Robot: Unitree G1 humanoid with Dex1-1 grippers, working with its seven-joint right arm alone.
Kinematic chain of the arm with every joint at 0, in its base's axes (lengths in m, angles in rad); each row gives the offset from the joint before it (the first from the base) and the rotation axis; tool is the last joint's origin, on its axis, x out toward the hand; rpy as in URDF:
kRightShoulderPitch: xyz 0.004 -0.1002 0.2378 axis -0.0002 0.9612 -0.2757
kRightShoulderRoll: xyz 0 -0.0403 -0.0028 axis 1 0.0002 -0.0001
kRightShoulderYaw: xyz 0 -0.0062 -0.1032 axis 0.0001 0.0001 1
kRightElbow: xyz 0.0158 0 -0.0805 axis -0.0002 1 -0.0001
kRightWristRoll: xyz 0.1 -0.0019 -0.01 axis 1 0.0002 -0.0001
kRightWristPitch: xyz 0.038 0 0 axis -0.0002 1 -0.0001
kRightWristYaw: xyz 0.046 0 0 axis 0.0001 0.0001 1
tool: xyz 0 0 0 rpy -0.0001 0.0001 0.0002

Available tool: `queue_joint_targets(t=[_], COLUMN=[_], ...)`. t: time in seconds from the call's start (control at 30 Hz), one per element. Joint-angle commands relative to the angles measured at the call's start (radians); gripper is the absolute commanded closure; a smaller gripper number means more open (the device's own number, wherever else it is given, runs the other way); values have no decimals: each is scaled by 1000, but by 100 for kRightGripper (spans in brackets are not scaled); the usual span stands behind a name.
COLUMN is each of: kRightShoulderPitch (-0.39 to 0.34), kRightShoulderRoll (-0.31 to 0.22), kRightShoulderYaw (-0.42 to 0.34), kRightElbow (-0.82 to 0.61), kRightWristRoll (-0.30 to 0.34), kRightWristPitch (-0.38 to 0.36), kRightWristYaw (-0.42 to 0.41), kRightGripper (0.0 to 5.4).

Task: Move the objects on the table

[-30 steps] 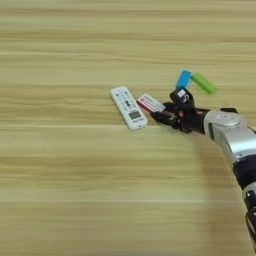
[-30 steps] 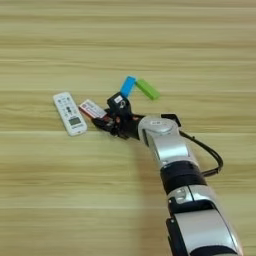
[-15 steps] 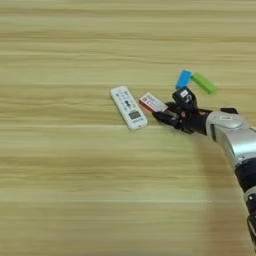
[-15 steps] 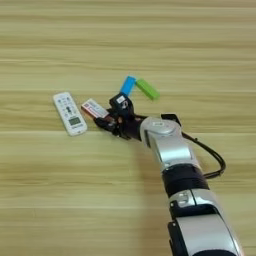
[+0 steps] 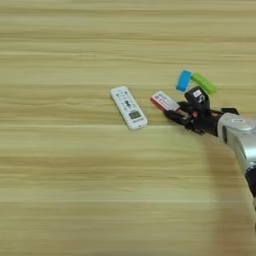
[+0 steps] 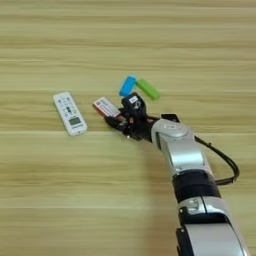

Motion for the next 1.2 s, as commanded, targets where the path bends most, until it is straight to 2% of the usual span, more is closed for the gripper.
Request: queue_joint_targets(t=[0.03,0.5,0.93,1.2], kRightShoulderPitch=[-30,68,137,148], kRightShoulderRoll=[-53,-71,-65,-61], kRightShoulderYaw=[-50,-128,-150,-145], kRightElbow=[-74,-213,-297,-305], kRightWristRoll=[24,35,37,42], kRightWristPitch=[-4,111,190,213], kRightWristYaw=[-30,-130,-193,-208], kRightGripper=[331,331,331,331])
